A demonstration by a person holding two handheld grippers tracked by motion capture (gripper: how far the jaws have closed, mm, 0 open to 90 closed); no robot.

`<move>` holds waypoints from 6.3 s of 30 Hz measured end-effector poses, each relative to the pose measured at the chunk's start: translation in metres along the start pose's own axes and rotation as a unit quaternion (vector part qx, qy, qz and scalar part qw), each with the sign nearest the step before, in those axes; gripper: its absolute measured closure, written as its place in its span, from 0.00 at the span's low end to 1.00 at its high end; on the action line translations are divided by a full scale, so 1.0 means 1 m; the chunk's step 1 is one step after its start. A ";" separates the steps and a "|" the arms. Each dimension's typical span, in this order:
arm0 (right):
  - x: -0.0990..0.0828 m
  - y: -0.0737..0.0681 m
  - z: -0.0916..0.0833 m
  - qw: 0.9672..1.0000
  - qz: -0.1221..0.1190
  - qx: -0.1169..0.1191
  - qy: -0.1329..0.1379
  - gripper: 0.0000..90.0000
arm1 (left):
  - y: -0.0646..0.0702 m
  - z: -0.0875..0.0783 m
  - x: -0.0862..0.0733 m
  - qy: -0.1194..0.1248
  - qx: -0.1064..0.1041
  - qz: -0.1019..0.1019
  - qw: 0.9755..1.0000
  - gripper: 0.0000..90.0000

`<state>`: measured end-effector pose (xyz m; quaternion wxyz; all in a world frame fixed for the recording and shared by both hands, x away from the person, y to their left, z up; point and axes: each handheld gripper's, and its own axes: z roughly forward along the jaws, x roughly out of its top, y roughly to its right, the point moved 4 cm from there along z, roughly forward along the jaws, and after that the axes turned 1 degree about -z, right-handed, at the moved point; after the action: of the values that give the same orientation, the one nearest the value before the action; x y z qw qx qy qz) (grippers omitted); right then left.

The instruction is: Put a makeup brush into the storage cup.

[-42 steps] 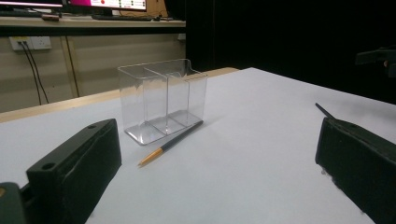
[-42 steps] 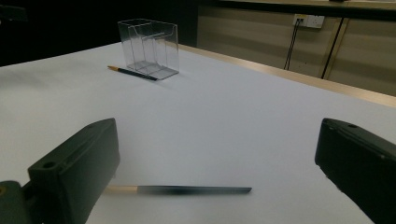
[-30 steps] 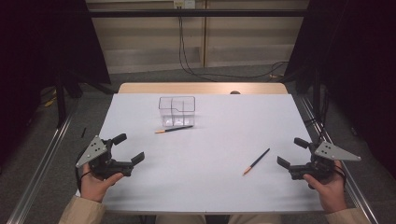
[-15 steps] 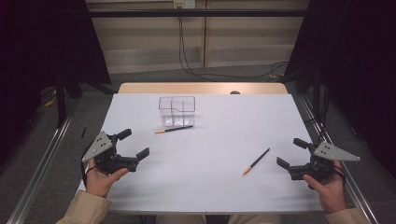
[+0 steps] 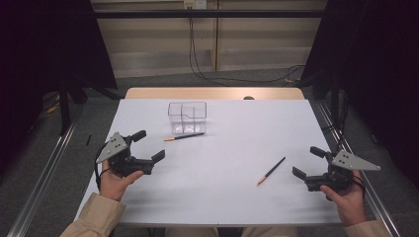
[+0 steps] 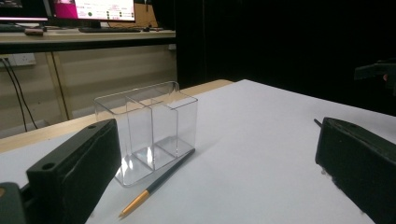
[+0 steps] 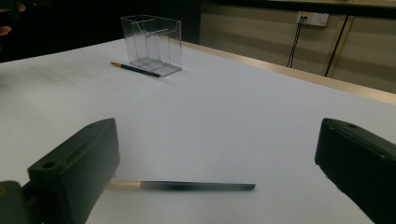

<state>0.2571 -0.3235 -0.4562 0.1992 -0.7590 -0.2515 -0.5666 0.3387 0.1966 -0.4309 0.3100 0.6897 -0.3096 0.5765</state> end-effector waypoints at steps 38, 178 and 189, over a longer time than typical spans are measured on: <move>0.000 -0.002 0.000 1.000 -0.002 0.010 0.001 0.00 | -0.010 0.056 0.008 -0.005 -0.005 0.003 1.000 0.01; -0.002 -0.005 -0.003 1.000 -0.008 0.025 -0.002 0.00 | -0.051 0.143 -0.042 -0.444 -0.042 0.038 0.894 0.36; -0.002 -0.005 -0.003 1.000 -0.010 0.026 -0.002 0.00 | -0.048 0.147 -0.043 -0.449 -0.052 0.036 0.891 0.44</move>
<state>0.2511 -0.3216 -0.4573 0.2130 -0.7522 -0.2740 -0.5601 0.4584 0.1139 -0.4977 0.1525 0.8461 -0.4701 0.1996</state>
